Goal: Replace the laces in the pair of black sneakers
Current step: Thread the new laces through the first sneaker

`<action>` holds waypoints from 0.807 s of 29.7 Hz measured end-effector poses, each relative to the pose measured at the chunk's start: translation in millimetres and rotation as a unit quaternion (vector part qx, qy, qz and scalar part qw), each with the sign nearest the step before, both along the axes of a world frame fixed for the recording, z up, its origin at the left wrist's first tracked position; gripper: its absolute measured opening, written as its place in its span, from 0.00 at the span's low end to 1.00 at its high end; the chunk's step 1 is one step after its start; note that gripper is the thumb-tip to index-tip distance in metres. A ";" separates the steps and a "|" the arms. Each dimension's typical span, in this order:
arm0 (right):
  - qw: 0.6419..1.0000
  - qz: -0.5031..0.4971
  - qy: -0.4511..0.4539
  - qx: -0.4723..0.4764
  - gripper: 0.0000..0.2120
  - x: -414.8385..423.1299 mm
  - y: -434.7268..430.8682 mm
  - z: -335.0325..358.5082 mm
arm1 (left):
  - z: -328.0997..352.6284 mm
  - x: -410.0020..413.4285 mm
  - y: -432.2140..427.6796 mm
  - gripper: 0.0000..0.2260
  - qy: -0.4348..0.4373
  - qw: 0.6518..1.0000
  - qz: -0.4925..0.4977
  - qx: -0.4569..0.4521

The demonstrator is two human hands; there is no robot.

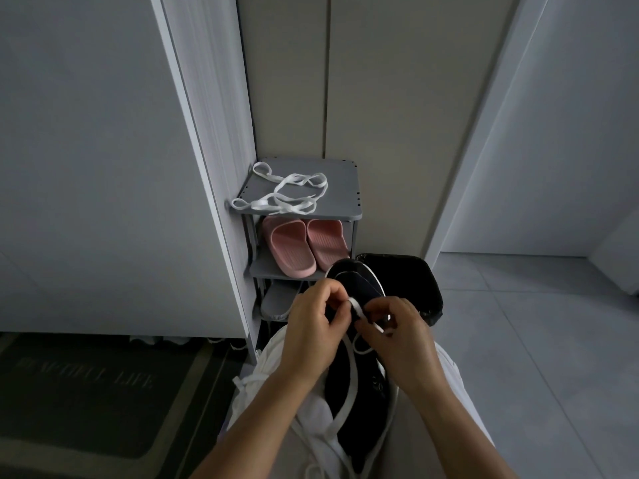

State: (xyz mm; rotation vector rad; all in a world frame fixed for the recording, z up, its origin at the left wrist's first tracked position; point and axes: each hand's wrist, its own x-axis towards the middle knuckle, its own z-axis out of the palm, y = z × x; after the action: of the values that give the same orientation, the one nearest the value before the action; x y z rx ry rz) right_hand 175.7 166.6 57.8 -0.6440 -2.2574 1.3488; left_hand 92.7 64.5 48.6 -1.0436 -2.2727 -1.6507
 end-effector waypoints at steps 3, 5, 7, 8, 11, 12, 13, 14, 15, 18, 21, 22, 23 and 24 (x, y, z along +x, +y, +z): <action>0.998 -0.010 0.013 0.063 0.08 -0.6 2.0 -4.5 | -1.0 1.7 0.7 0.02 -0.017 1.000 -0.001 0.017; 0.994 -0.014 0.022 0.106 0.07 -3.0 0.8 -6.5 | -1.7 2.8 0.6 0.03 -0.015 1.000 -0.004 0.027; 0.990 -0.025 0.021 0.141 0.06 -5.7 -1.2 -7.7 | -2.7 2.8 -0.8 0.04 -0.013 0.999 -0.005 0.037; 0.987 -0.039 0.027 0.152 0.07 -6.9 -1.8 -8.6 | -4.0 2.4 -1.4 0.04 -0.007 0.999 -0.007 0.040; 0.985 -0.075 0.041 0.150 0.11 -9.0 -1.8 -9.8 | -8.7 1.2 -2.6 0.04 0.027 0.999 -0.019 0.031; 0.988 -0.074 0.037 0.134 0.11 -9.0 -1.2 -9.9 | -9.7 0.2 -2.8 0.05 0.034 0.999 -0.021 0.026; 0.991 -0.066 0.032 0.113 0.10 -8.3 -0.5 -10.0 | -10.2 -1.2 -3.3 0.06 0.037 0.999 -0.022 0.022; 0.994 -0.053 0.029 0.094 0.09 -7.1 0.4 -9.9 | -10.5 -2.6 -3.8 0.07 0.040 0.999 -0.025 0.017; 0.996 -0.040 0.024 0.078 0.09 -5.6 1.3 -9.5 | -10.6 -3.9 -4.2 0.08 0.041 0.999 -0.029 0.012; 0.999 -0.015 0.008 0.051 0.09 -2.8 4.0 -7.5 | -9.6 -6.8 -3.9 0.09 0.049 0.998 -0.044 -0.010; 0.998 -0.024 0.012 -0.062 0.07 -3.0 8.0 -4.3 | -8.0 -7.1 0.3 0.09 0.059 0.997 -0.048 -0.020; 0.995 -0.028 0.015 -0.096 0.06 -3.2 9.2 -2.6 | -8.0 -6.9 1.4 0.09 0.059 0.997 -0.048 -0.021; 0.993 -0.036 0.016 -0.111 0.06 -3.1 9.7 -1.5 | -8.2 -7.0 2.1 0.09 0.055 0.997 -0.045 -0.021; 0.992 -0.045 0.014 -0.114 0.06 -2.9 9.6 -1.1 | -8.7 -7.0 2.2 0.09 0.050 0.998 -0.041 -0.019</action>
State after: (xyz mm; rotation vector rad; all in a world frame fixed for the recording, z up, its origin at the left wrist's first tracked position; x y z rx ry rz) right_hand 172.8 176.2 56.7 -0.7885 -2.0432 1.5743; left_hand 85.7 66.7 39.9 -1.2148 -2.2329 -1.5521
